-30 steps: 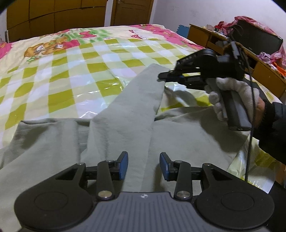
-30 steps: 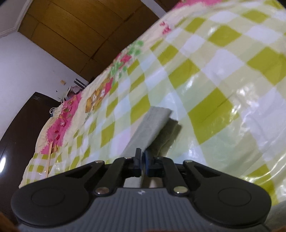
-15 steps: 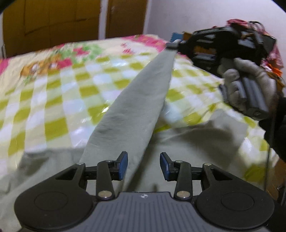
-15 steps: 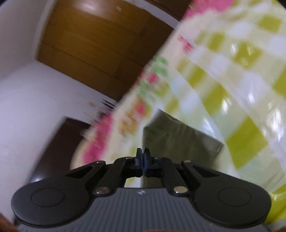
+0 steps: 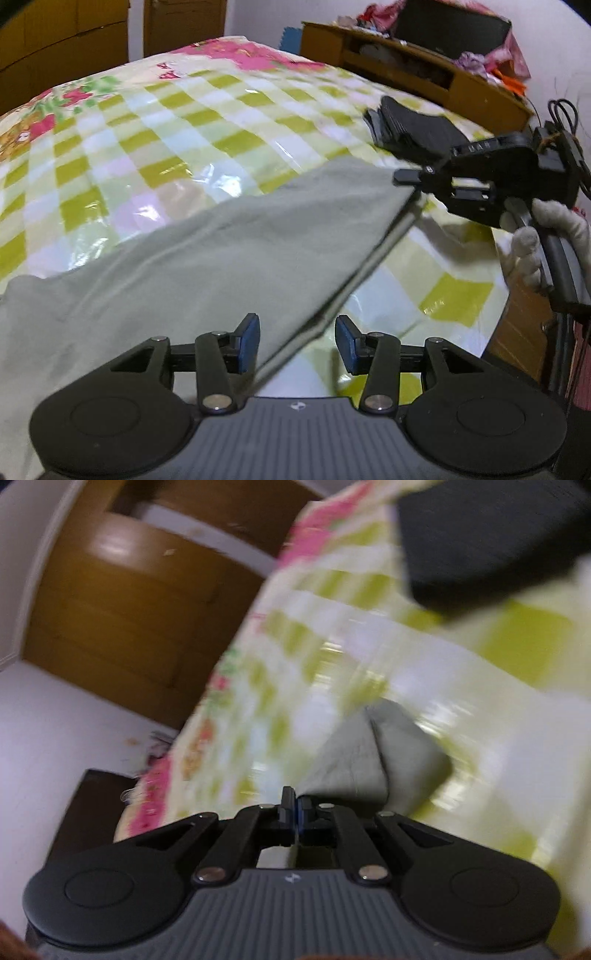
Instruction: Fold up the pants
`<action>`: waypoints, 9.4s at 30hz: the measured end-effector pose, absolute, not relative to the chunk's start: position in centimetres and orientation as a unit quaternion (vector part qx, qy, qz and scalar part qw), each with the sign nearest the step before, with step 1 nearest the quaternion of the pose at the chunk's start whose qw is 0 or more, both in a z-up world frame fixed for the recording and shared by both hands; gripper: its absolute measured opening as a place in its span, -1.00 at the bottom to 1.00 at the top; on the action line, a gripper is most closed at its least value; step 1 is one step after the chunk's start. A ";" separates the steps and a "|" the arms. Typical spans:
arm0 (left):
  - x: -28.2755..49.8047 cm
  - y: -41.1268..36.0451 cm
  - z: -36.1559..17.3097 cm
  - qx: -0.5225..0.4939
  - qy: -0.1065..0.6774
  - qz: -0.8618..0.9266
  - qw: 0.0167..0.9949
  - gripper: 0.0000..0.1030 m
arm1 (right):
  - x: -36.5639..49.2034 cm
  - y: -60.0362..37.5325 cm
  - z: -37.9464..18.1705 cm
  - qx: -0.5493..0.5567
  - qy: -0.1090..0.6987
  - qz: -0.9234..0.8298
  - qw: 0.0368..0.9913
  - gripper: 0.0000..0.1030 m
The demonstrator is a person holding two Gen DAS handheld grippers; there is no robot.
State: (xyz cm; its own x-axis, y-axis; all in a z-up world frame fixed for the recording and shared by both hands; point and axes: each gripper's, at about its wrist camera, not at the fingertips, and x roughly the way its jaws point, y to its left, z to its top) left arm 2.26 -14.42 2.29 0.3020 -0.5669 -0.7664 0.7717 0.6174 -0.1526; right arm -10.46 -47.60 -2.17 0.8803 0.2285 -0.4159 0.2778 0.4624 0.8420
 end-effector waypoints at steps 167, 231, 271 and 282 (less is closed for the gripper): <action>6.8 2.1 -0.8 0.079 0.487 -0.117 0.862 0.41 | 0.5 -24.8 -1.8 0.164 0.456 0.172 0.858 -0.39; 6.6 -11.0 -0.1 0.108 0.444 -0.255 0.852 0.48 | -2.3 -48.0 -4.4 0.513 0.262 -0.044 0.816 -0.92; 1.8 20.1 -0.8 -0.024 0.425 -0.016 0.905 0.51 | 9.2 -5.3 6.5 0.175 0.332 0.319 0.870 -0.91; -0.4 21.6 -1.3 -0.051 0.416 -0.032 0.908 0.54 | 2.7 9.4 2.9 -0.154 0.306 0.428 0.836 -0.90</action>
